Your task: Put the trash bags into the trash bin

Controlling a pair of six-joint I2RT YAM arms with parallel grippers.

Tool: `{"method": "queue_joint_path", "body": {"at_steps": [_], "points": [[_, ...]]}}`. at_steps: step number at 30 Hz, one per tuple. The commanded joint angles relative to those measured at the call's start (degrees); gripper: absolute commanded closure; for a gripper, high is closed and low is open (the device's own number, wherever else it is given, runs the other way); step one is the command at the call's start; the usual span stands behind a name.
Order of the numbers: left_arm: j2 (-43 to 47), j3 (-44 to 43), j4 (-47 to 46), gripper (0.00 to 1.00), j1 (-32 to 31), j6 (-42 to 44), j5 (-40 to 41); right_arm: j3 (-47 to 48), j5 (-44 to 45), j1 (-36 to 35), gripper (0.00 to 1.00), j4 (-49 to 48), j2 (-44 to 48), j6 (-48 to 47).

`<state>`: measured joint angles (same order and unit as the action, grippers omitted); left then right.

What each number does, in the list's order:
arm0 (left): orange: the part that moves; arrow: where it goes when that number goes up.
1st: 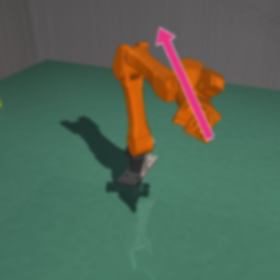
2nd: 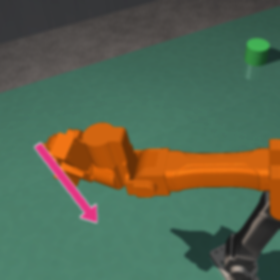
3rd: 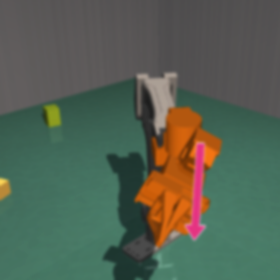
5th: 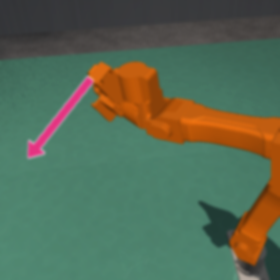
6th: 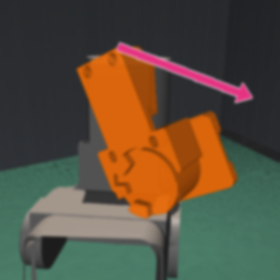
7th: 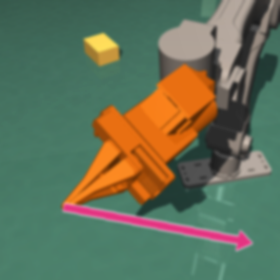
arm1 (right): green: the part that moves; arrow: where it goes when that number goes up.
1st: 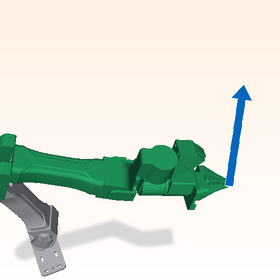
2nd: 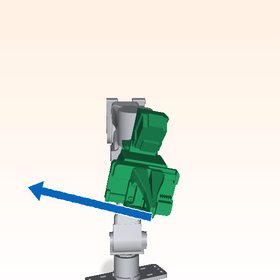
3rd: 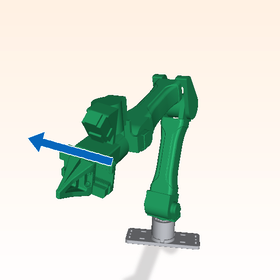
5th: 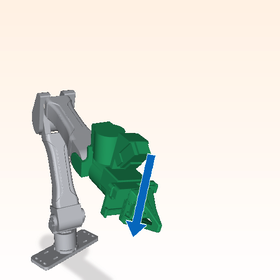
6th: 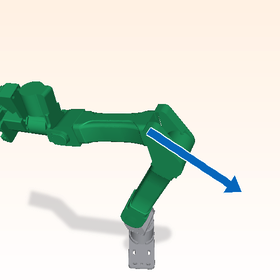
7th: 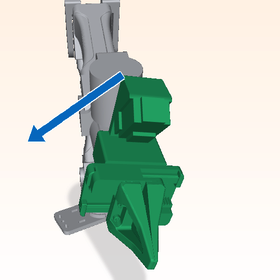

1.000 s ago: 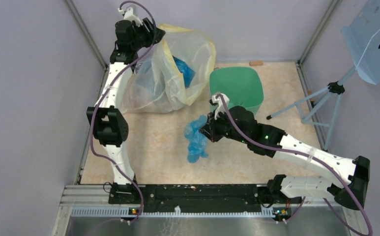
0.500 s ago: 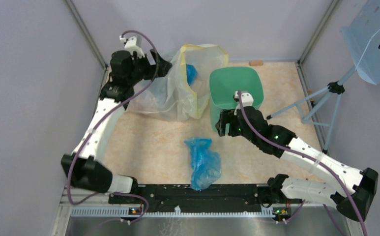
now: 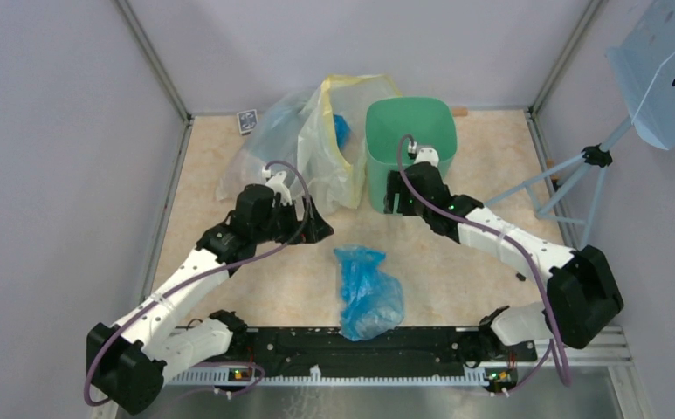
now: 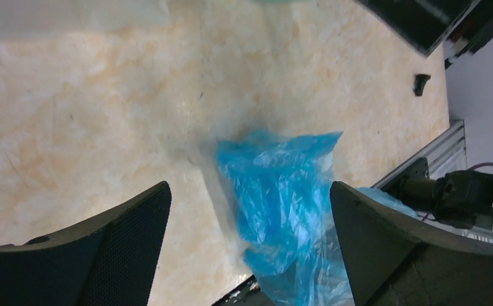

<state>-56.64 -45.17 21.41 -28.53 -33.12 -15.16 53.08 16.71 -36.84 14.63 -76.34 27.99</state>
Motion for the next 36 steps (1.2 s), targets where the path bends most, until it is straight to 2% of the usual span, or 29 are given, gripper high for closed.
{"method": "queue_joint_path", "body": {"at_steps": [1, 6, 10, 16, 23, 26, 32, 35, 36], "points": [[1.9, 4.3, -3.8, 0.01, -2.8, -3.8, -1.3, 3.2, -7.5, 0.4, 0.26, -4.8, -1.5, -2.6], [0.0, 10.8, -12.8, 0.01, -6.7, -7.2, -6.2, -1.6, -13.8, 0.0, 0.29, -0.1, 6.3, -5.7], [-3.6, 12.4, -16.8, 0.05, -11.1, -6.7, -6.1, -7.7, -19.9, -1.8, 0.32, 4.1, 14.0, -6.4], [-10.3, 15.3, -25.8, 0.14, -15.4, -8.6, -7.5, -15.0, -20.2, -7.1, 0.36, 10.3, 21.4, 1.0], [-19.1, 17.2, -36.3, 0.25, -20.1, -11.2, -5.7, -21.8, -19.2, -7.6, 0.43, 13.4, 25.5, 6.8], [-22.1, 17.4, -40.1, 0.34, -20.7, -12.1, -5.9, -23.2, -18.9, -7.6, 0.46, 12.7, 26.5, 7.4], [-21.6, 17.9, -40.4, 0.72, -20.6, -12.3, -1.0, -24.6, -16.9, -7.5, 0.48, 12.2, 25.2, 8.0], [-19.7, 17.8, -36.9, 0.93, -20.4, -11.0, 2.2, -25.8, -17.2, -7.5, 0.59, 10.6, 24.8, 8.2], [-18.9, 17.6, -35.0, 0.97, -20.2, -10.7, 3.1, -26.2, -17.5, -7.5, 0.67, 10.1, 24.7, 8.4]]}}
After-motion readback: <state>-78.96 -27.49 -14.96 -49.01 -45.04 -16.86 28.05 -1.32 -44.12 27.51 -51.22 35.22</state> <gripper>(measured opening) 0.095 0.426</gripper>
